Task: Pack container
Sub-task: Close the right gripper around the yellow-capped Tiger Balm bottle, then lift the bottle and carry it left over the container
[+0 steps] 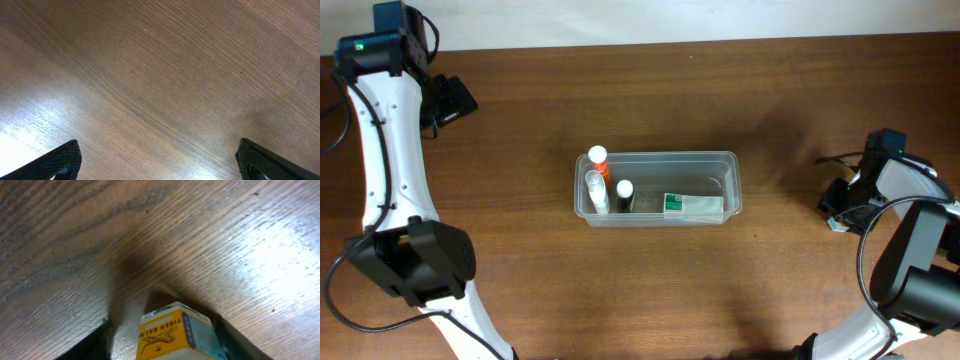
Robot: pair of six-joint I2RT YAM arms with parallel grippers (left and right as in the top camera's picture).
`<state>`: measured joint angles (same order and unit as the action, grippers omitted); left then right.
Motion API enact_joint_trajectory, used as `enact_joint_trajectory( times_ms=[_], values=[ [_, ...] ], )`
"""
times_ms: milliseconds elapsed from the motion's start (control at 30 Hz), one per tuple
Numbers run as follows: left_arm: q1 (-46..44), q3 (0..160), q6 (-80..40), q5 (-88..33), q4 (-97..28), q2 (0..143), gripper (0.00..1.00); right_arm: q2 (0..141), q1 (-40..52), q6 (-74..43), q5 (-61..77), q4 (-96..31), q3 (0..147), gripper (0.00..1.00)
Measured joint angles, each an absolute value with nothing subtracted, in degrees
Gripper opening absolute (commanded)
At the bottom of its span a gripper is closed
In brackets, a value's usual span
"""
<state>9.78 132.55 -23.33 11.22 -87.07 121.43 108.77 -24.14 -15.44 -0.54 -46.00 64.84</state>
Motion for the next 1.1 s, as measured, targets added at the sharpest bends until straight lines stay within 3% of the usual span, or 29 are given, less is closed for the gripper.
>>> enact_joint_trajectory(
  times_ms=[133, 367, 567, 800, 1100],
  values=[
    [9.8, 132.6, -23.3, 11.2, -87.1, 121.4, 0.99, 108.6, -24.2, -15.3, -0.7, -46.0, 64.6, 0.41],
    [9.8, 132.6, -23.3, 11.2, -87.0, 121.4, 1.0, 108.6, -24.3, -15.2, -0.9, -46.1, 64.5, 0.36],
    [9.8, 132.6, -23.3, 11.2, -87.1, 121.4, 0.99, 108.6, -24.3, -15.3, -0.8, -46.3, 64.6, 0.36],
    [9.8, 132.6, -23.3, 11.2, -87.0, 121.4, 0.99, 111.6, -23.7, -15.2, 0.9, -56.0, 70.2, 0.36],
    [9.8, 132.6, -23.3, 11.2, -87.0, 121.4, 0.99, 108.2, -10.8, -15.2, 2.2, -69.0, 84.9, 0.36]
  ],
)
